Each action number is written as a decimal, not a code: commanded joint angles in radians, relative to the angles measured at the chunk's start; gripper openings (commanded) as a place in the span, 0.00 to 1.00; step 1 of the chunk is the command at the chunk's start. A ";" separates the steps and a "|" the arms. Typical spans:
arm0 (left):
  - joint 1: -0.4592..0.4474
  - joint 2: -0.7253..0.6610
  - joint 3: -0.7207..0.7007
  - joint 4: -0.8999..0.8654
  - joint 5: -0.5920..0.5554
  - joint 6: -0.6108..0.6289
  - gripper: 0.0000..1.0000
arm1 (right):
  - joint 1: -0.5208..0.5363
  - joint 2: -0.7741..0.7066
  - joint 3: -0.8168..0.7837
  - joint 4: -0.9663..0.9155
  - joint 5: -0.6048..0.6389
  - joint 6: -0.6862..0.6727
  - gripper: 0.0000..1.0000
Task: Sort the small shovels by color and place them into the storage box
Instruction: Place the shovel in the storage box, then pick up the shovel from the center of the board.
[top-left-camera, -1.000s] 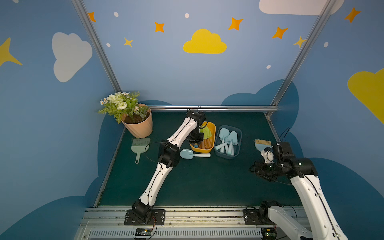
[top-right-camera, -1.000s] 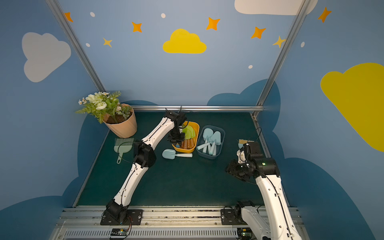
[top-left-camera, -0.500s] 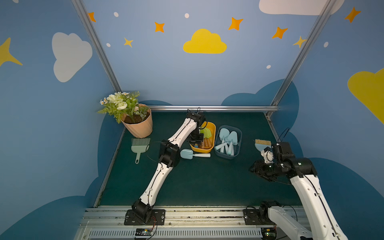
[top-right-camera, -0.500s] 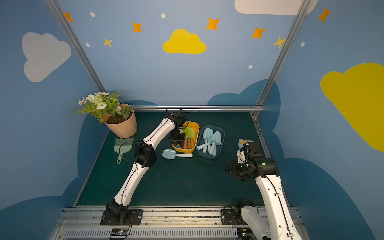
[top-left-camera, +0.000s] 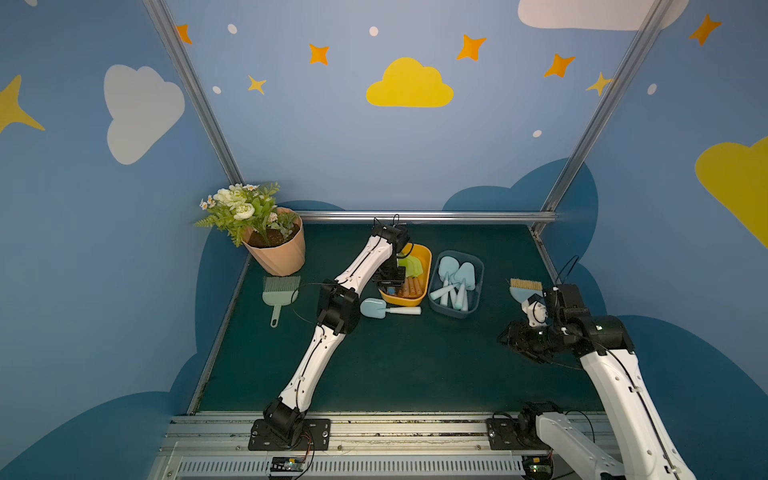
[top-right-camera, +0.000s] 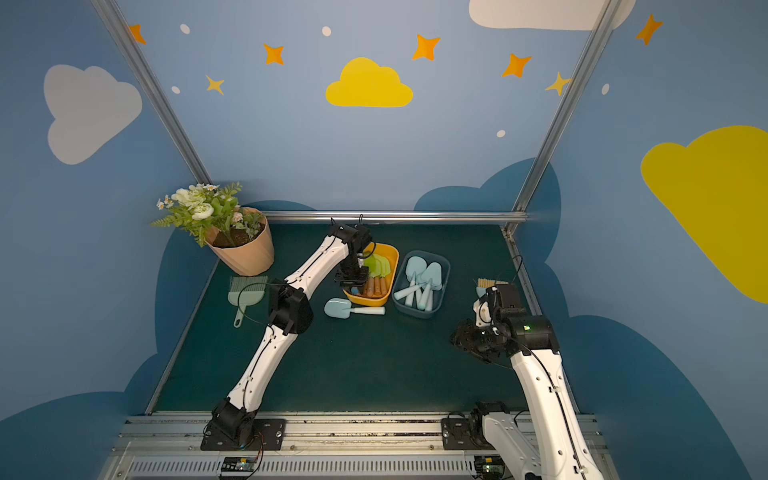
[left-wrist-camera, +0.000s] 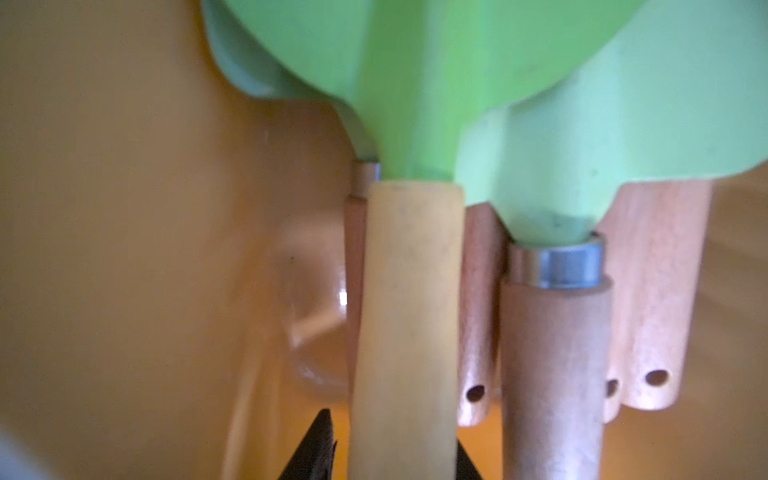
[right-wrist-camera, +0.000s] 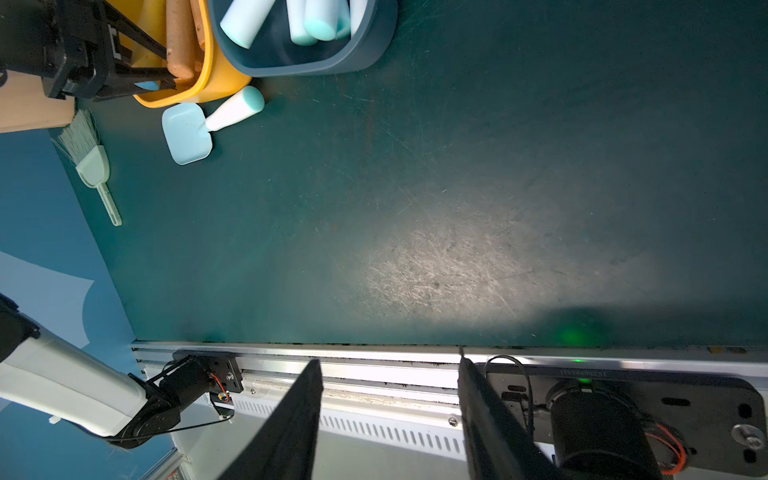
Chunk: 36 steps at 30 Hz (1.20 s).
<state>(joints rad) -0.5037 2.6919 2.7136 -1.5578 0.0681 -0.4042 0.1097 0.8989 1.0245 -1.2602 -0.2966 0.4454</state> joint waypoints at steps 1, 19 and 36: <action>0.004 -0.070 0.015 -0.053 -0.028 0.010 0.30 | -0.003 -0.007 0.008 -0.002 -0.002 -0.001 0.54; -0.082 -0.400 -0.040 -0.013 -0.157 0.035 0.44 | 0.050 -0.016 0.136 0.079 -0.021 -0.097 0.55; -0.019 -1.355 -1.286 0.490 -0.292 -0.166 0.48 | 0.604 0.074 0.059 0.405 0.065 -0.819 0.62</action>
<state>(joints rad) -0.5480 1.4254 1.5227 -1.1816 -0.2184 -0.5083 0.6708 0.9222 1.0950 -0.9070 -0.2214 -0.1814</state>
